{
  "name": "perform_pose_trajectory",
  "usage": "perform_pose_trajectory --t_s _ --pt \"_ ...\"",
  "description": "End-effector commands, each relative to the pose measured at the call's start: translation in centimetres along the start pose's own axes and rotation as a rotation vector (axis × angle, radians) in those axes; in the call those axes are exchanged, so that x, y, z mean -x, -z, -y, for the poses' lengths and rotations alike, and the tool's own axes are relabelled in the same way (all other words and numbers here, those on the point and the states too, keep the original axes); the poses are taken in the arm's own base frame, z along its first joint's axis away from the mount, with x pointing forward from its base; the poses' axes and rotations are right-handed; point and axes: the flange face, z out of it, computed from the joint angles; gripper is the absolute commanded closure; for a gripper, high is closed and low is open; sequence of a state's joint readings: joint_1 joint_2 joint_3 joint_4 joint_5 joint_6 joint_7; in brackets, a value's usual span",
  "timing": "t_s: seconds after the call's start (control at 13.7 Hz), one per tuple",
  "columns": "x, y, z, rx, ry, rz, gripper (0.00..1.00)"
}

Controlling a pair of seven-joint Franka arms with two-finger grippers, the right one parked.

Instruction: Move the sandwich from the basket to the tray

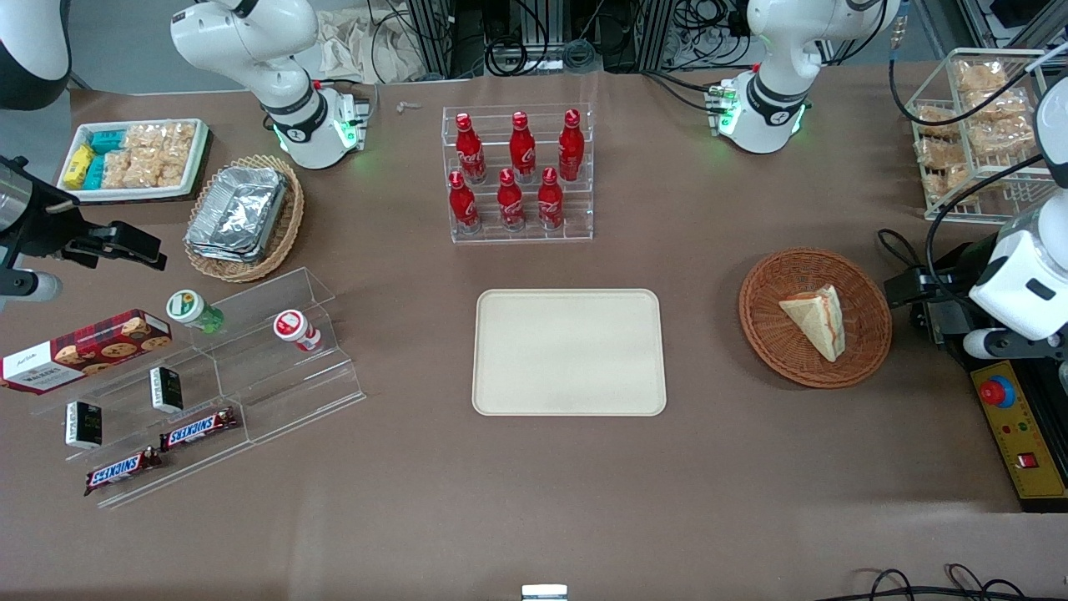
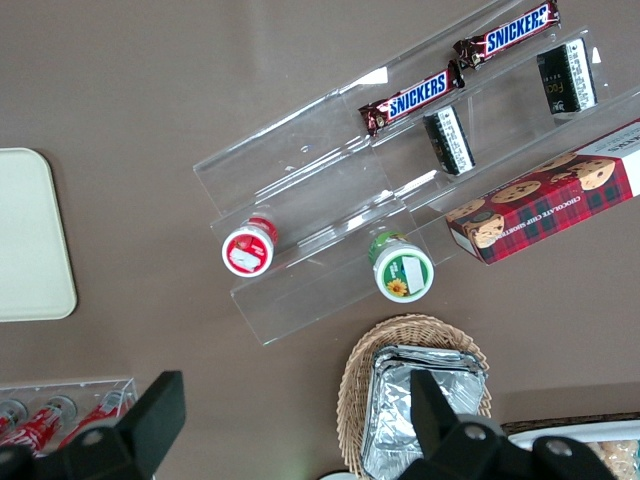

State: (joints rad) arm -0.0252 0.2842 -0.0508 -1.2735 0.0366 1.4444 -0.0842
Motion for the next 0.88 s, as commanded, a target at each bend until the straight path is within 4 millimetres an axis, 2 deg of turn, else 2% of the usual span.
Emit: perform_pose_trajectory --t_s 0.0,0.8 --pt "0.15 0.67 -0.01 -0.001 -0.002 -0.004 0.00" --pt "0.13 0.45 0.17 -0.003 -0.009 0.000 0.00"
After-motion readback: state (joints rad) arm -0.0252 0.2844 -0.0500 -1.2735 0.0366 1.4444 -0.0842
